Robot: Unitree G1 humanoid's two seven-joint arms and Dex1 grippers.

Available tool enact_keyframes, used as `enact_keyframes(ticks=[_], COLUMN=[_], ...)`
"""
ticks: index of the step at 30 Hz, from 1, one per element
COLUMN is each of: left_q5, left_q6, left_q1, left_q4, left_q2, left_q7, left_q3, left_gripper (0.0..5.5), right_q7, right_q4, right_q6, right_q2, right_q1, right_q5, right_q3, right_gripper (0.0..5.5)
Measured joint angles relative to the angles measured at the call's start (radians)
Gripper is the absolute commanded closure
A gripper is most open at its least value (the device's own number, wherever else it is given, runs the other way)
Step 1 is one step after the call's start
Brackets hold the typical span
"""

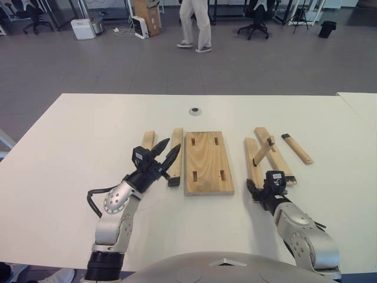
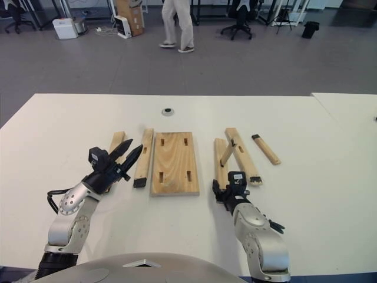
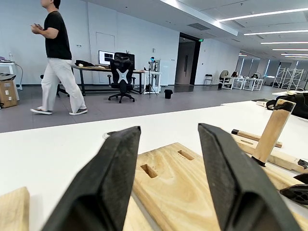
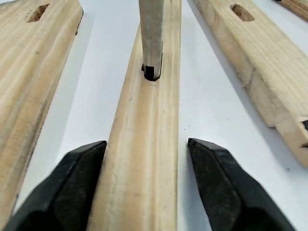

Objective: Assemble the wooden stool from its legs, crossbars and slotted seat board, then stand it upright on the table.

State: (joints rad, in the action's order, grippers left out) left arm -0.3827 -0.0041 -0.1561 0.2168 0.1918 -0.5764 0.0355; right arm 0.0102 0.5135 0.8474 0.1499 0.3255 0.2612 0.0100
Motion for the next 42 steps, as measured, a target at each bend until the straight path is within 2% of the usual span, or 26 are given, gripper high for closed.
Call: enact_keyframes(ticks=[3,7,10,12,16,20,24,25,31,42], left_q5=[-0.001,-0.058,-0.179,-0.285,-0.508,-0.728,-0.802,-0.823,-0.874,-0.91], left_q6=[0.005,0.074,0.173,0.268,0.535,0.775,0.882,0.908,0.984,1.024], left_q1=[0.0,0.021,0.108,0.215,0.457,0.667,0.813,0.821,0.878,0.92], left_q4=[0.001,0.007,0.018,0.017,-0.003,-0.107,-0.217,-0.236,-0.286,-0.312], left_q2=[0.007,0.032,0.091,0.146,0.248,0.235,0.219,0.219,0.19,0.165], left_q7=[0.001,-0.016,-0.062,-0.12,-0.274,-0.31,-0.31,-0.308,-0.279,-0.257], left_q3=[-0.002,-0.023,-0.093,-0.127,-0.128,-0.136,-0.163,-0.17,-0.208,-0.261], left_gripper=[3.32,3.32,3.32,3.32,2.53,1.76,1.08,1.05,1.04,2.89], right_q7=[-0.008,-0.075,-0.218,-0.324,-0.466,-0.505,-0.506,-0.505,-0.497,-0.497], right_q4=[-0.03,-0.119,-0.144,-0.111,-0.018,0.016,0.025,0.033,0.064,0.064], right_q6=[-0.041,-0.195,-0.249,-0.278,-0.193,-0.071,-0.015,0.004,0.042,0.035], right_q2=[0.027,0.074,0.081,0.089,0.129,0.168,0.206,0.226,0.274,0.315], right_q1=[0.0,-0.009,-0.036,-0.134,-0.337,-0.448,-0.49,-0.49,-0.486,-0.472], right_q5=[-0.034,-0.067,0.022,0.141,0.449,0.715,0.924,0.966,1.114,1.129], right_q3=[-0.002,0.015,0.04,0.087,0.16,0.189,0.219,0.22,0.17,0.145], right_gripper=[3.42,3.43,3.43,3.43,3.43,3.43,3.43,3.43,3.43,3.43])
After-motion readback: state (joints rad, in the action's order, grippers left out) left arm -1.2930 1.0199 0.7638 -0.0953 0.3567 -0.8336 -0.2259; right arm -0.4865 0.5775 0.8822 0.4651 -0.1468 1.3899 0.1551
